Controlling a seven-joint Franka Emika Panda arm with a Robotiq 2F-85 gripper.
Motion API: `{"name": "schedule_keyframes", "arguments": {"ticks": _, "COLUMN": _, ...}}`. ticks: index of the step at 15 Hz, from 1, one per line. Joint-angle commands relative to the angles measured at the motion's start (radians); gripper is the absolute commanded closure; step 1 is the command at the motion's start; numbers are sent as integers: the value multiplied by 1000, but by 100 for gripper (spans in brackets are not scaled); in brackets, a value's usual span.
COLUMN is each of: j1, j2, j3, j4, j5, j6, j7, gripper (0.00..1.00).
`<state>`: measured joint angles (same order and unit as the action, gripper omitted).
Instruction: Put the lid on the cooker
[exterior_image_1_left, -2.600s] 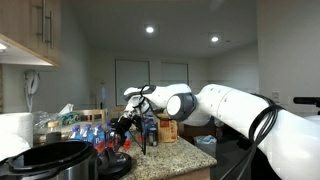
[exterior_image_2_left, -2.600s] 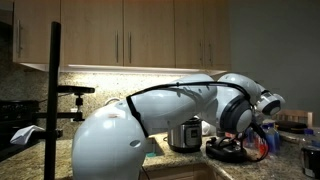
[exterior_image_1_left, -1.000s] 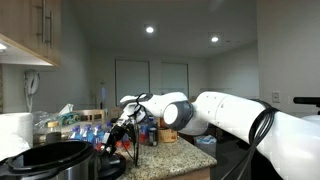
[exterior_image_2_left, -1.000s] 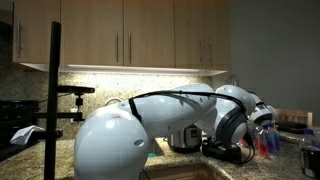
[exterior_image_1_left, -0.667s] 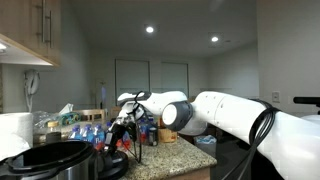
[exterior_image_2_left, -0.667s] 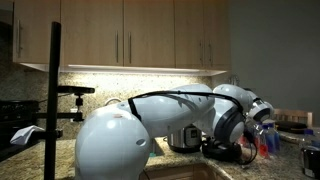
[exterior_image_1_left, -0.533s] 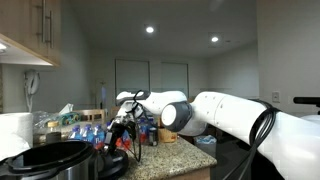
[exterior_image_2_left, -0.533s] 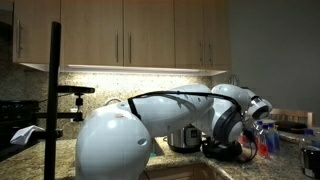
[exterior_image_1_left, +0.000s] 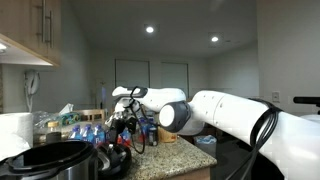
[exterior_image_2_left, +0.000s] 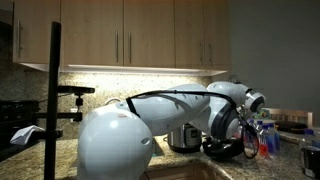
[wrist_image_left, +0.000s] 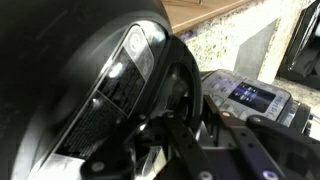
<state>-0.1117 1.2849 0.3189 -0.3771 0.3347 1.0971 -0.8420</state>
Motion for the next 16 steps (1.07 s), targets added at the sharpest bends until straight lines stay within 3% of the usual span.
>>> {"name": "schedule_keyframes", "arguments": {"ticks": 1, "j1": -32, "j2": -29, "j3": 7, "j4": -49, "j5": -26, "j6": -78, "j7": -189, "gripper": 90}}
{"name": "schedule_keyframes", "arguments": {"ticks": 6, "j1": -74, "j2": 20, "j3": -9, "j4": -60, "j5": -53, "j6": -121, "j7": -473, "gripper": 90}}
{"name": "schedule_keyframes", "arguments": {"ticks": 9, "j1": -93, "j2": 35, "j3": -9, "j4": -66, "j5": -57, "j6": -154, "j7": -579, "gripper": 90}}
{"name": "schedule_keyframes", "arguments": {"ticks": 13, "j1": -112, "j2": 39, "j3": -1, "j4": -76, "j5": -47, "j6": -201, "j7": -626, "gripper": 90}}
{"name": "schedule_keyframes", "arguments": {"ticks": 16, "j1": -127, "j2": 47, "j3": 20, "j4": -100, "j5": -10, "j6": -243, "j7": -580, "gripper": 90}}
